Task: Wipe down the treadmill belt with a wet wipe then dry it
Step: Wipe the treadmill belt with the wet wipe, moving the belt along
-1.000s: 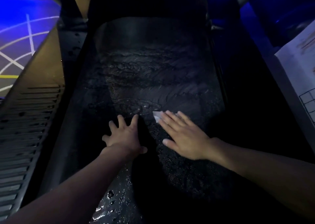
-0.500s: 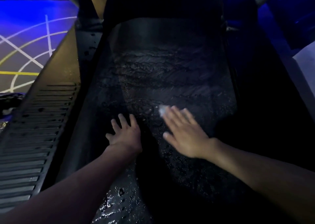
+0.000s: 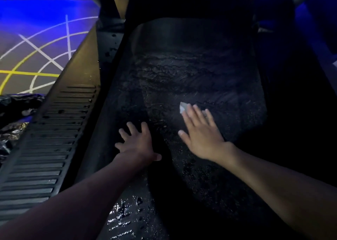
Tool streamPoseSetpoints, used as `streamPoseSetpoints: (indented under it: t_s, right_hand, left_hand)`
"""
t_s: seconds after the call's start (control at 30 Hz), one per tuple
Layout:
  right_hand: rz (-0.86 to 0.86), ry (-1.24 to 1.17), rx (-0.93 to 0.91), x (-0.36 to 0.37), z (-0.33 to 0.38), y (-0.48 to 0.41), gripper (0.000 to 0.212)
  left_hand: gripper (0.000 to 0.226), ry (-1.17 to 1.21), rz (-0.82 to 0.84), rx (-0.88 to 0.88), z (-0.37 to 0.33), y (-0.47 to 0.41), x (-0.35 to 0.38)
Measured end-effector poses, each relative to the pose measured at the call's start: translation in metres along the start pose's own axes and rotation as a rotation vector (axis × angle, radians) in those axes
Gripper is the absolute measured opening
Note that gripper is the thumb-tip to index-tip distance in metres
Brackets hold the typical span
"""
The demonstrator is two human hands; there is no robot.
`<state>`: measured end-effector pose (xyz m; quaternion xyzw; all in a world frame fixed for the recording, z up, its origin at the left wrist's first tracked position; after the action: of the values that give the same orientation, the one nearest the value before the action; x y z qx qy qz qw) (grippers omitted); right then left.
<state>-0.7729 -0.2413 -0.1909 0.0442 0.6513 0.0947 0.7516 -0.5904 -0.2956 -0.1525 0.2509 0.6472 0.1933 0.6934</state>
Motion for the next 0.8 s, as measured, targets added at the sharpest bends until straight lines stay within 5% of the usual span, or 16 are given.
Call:
streamPoseSetpoints:
  t_s: [0.13,0.27,0.4,0.5,0.67,0.8]
  right_hand:
    - [0.058,0.028,-0.282,0.006,0.020,0.004,0.070]
    - [0.012,-0.008,-0.029,0.000,0.012,-0.008,0.070]
    - [0.035,0.001,-0.336,0.006,0.038,-0.004,0.071]
    - [0.018,-0.040,-0.079,-0.002,0.020,-0.022,0.077]
    - [0.042,0.004,-0.271,0.003,0.043,-0.026,0.066]
    - [0.042,-0.048,-0.070,-0.007,0.035,-0.042,0.069]
  left_hand:
    - [0.118,-0.009,-0.055,-0.006,0.009,-0.002,-0.013]
    - [0.114,0.033,-0.105,-0.001,0.026,-0.012,-0.023]
    - [0.106,0.014,-0.164,-0.042,0.024,-0.009,-0.010]
    - [0.101,0.069,-0.162,-0.084,0.028,-0.006,-0.001]
    - [0.108,0.078,-0.176,-0.015,0.043,-0.009,-0.005]
    - [0.114,0.014,-0.110,0.092,0.061,-0.011,-0.010]
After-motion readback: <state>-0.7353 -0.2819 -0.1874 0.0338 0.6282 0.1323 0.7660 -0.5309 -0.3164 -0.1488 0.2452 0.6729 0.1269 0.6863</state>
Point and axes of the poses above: each hand's wrist, its own y-axis away from the middle knuckle, its own x-axis out of the palm, z = x × y, the point moved 4 cm from there along -y, towards the middle knuckle, and after that the axes turned 6 degrees about -x, right-handed, at the moved point
